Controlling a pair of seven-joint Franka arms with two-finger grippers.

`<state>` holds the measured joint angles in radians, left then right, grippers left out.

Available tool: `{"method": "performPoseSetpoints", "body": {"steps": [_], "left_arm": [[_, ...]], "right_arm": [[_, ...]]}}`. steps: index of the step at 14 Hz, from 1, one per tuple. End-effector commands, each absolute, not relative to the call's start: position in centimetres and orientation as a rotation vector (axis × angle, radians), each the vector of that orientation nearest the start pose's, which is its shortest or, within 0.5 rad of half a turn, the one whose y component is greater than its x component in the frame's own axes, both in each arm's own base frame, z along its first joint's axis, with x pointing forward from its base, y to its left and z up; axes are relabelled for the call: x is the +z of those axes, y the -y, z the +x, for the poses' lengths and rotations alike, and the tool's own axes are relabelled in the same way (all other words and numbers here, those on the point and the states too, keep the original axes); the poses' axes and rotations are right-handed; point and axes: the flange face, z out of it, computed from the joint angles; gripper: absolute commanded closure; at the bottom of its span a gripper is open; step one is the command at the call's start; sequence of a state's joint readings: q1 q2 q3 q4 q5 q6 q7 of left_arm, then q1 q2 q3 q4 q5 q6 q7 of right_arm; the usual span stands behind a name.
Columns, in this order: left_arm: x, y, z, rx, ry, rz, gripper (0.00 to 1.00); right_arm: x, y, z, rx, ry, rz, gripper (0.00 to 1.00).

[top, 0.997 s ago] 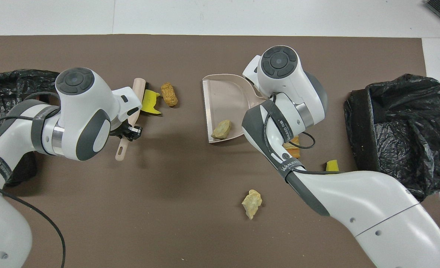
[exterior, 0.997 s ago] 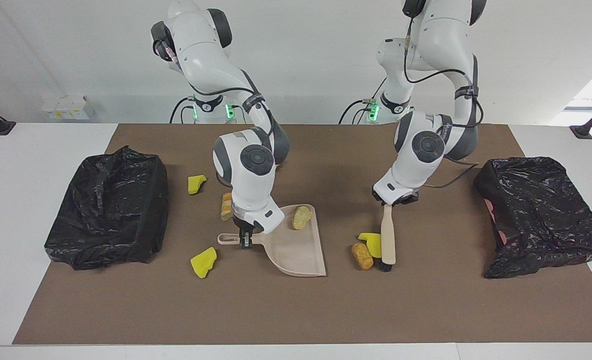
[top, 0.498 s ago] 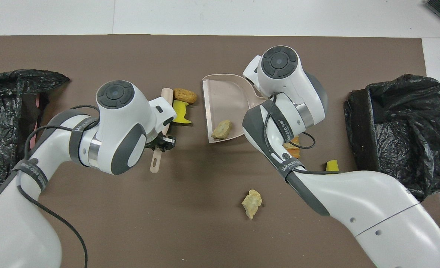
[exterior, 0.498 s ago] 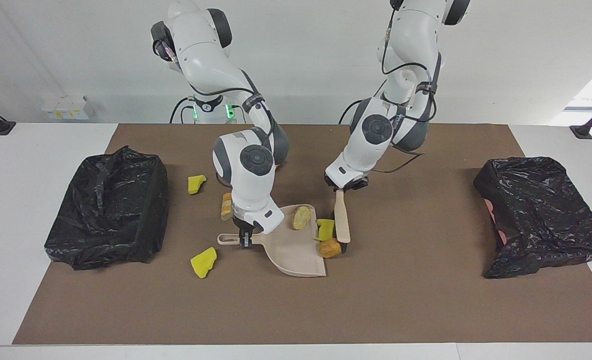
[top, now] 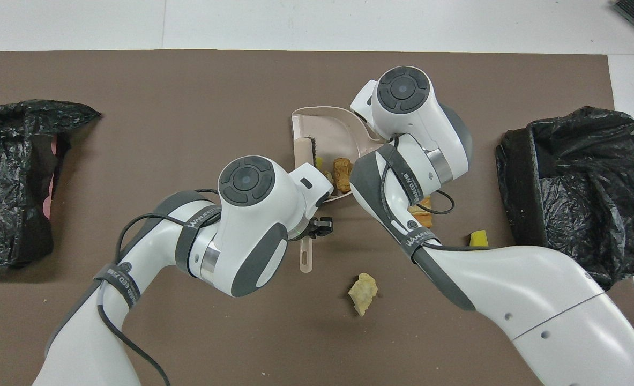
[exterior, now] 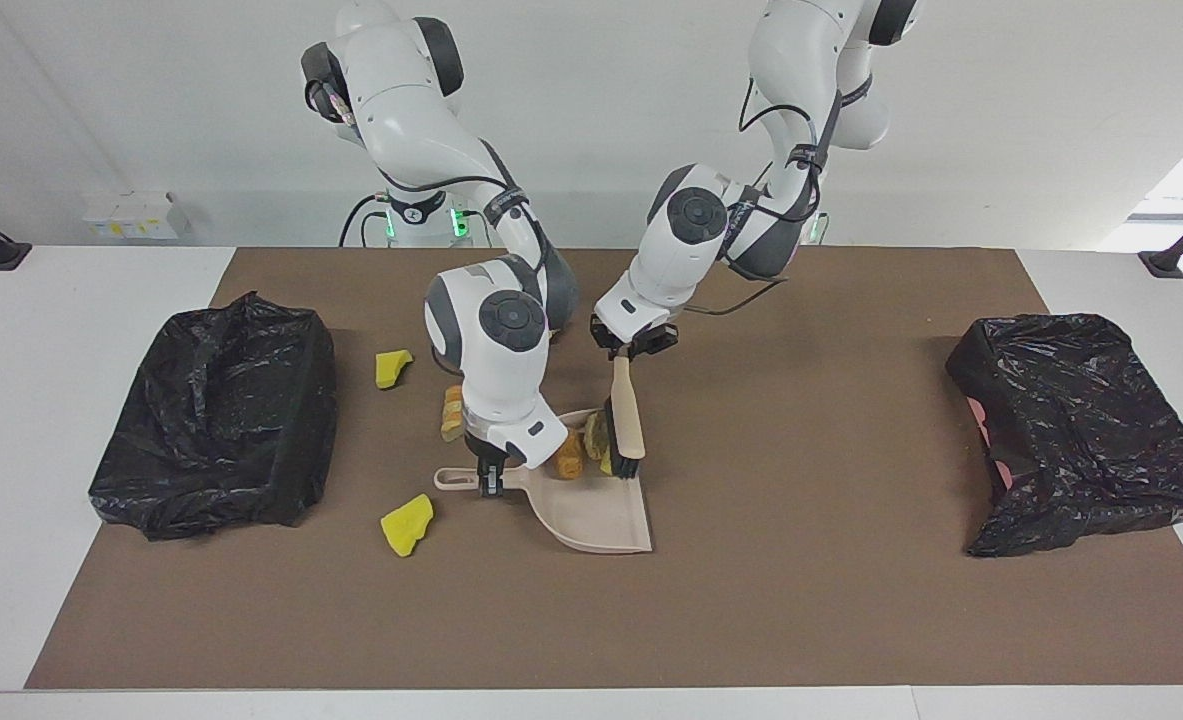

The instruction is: Sweep and dump trash in bin

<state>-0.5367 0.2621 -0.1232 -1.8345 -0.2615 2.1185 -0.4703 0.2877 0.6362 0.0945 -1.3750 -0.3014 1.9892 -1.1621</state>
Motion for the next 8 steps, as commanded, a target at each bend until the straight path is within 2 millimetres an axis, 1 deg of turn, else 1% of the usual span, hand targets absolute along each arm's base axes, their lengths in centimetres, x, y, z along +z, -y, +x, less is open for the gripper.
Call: {"method": "performPoseSetpoints", "body": {"steps": [1, 2, 4, 5, 6, 7, 8], "left_arm": [[42.8, 37.2, 49.8, 0.166, 0.097, -3.392, 1.00], [43.8, 36.2, 50.3, 0.151, 0.173, -3.396, 1.00], [43.9, 35.6, 50.1, 0.209, 0.292, -3.363, 1.00], [43.7, 34.8, 50.4, 0.226, 0.352, -3.349, 1.00], [43.7, 34.1, 50.2, 0.254, 0.366, -3.331, 1.00], [43.4, 33.7, 49.6, 0.308, 0.360, -3.304, 1.00], [43.1, 32.7, 49.3, 0.343, 0.376, -3.283, 1.00]], "right_arm": [[33.8, -23.0, 68.3, -0.124, -2.183, 1.978, 1.00], [33.8, -23.0, 68.3, -0.126, -2.184, 1.978, 1.00], [33.8, -23.0, 68.3, -0.126, -2.184, 1.978, 1.00], [33.8, -23.0, 68.3, -0.126, -2.184, 1.978, 1.00], [33.9, -22.9, 68.4, -0.122, -2.182, 1.979, 1.00], [33.8, -22.9, 68.3, -0.126, -2.182, 1.980, 1.00], [33.8, -22.9, 68.3, -0.127, -2.184, 1.976, 1.00]]}}
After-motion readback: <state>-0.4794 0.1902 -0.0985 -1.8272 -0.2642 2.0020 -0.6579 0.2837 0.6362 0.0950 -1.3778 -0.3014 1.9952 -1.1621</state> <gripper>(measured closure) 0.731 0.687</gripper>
